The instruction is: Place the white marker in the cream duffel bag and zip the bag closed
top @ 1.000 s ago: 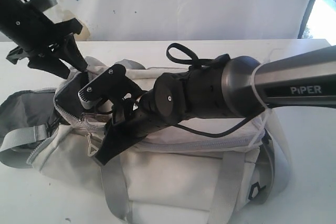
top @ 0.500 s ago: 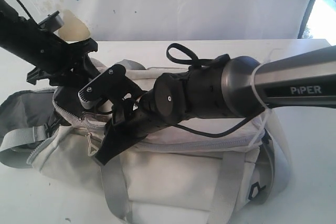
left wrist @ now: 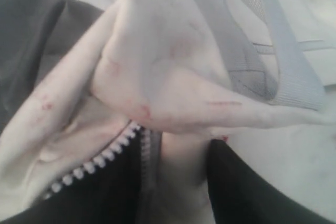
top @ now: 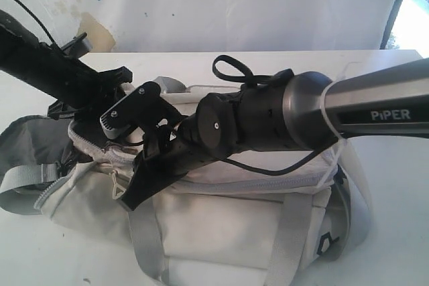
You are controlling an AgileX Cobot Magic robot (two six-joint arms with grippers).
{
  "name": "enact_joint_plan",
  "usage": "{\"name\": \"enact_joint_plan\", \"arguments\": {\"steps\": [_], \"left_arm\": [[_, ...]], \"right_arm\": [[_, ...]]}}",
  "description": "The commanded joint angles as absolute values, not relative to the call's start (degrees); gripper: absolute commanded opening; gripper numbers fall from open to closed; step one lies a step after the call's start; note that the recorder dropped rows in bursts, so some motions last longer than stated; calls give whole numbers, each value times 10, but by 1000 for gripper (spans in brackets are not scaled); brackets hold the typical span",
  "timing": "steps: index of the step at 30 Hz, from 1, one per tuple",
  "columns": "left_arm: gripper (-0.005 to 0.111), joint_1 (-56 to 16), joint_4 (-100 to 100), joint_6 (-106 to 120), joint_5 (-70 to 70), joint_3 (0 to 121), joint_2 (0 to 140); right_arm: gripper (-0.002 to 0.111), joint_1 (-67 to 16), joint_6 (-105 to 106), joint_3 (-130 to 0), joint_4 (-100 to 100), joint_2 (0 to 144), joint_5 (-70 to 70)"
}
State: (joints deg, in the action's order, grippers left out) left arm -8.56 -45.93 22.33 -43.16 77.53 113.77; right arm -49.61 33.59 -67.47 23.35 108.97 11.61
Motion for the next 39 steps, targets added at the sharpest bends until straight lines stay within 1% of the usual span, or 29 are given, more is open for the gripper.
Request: {"name": "enact_joint_plan", "arguments": {"steps": [1,3,4,6,9,12,14,20,23,31,39], "left_arm": [[48,-87,-462,234,-397,774,1139],[45,-87,-474,234,-413,774,1146],[39,-87,-476,234,-421,774,1147],[26,-87,-476,236,-421,774,1148],[-1,-87,-476,244,-417,774,1148],[0,-87,-476,246,-422,777,1148],[0,-87,-476,245,-451,790,1148],[0,-62,-479,199,-549,855,1143],[0,-39,-484,160,-593,885,1143],[0,16,-553,146,-687,929,1143],[0,54,-614,98,-696,934,1146]], "right_arm": [[27,-491,333,-679,233,1084,113],[27,-491,336,-679,233,1084,113],[27,-491,342,-679,233,1084,113],[26,-491,347,-679,233,1084,113],[26,-491,347,-679,233,1084,113],[26,-491,347,-679,233,1084,120],[23,-491,347,-679,232,1084,133],[10,-491,347,-679,203,1084,158],[0,-491,347,-679,196,1084,158],[0,-491,347,-679,195,1084,143],[0,-490,347,-679,195,1093,140]]}}
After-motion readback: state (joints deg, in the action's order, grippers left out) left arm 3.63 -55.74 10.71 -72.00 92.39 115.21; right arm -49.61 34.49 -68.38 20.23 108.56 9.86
